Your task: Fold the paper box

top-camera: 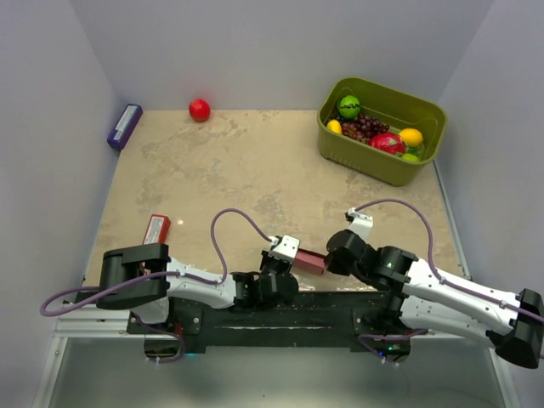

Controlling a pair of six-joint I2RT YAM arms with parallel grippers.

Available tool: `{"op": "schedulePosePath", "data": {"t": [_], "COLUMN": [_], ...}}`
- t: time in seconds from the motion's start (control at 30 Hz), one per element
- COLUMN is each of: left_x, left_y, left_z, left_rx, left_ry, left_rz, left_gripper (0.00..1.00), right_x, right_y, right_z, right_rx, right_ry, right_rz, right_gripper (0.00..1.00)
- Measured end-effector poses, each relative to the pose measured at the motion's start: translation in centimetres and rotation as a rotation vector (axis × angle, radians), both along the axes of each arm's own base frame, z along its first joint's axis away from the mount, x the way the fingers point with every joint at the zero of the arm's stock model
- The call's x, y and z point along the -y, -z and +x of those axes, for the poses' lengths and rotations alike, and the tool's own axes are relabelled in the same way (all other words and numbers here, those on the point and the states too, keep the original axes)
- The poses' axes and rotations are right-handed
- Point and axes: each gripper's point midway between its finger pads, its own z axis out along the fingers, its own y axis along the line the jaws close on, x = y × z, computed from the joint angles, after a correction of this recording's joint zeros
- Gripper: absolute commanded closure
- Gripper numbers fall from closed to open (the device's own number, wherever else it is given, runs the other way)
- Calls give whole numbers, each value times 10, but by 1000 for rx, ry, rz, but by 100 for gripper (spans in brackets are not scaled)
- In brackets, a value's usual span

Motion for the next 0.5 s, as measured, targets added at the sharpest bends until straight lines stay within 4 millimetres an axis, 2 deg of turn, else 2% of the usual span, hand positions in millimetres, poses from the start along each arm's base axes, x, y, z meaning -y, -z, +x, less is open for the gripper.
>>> {"op": "schedulePosePath", "data": {"t": [0.5], "left_x": [-1], "left_y": [0], "left_z": [0], "left_rx": [1], "left_ry": [-5], "left_rz": [2], "left_gripper": [100], "right_x": [0], "right_y": [4], "right_z": [3], "right_rx": [10], "right_ry": [-55], "right_rz": [-148], "right_gripper": [100]}}
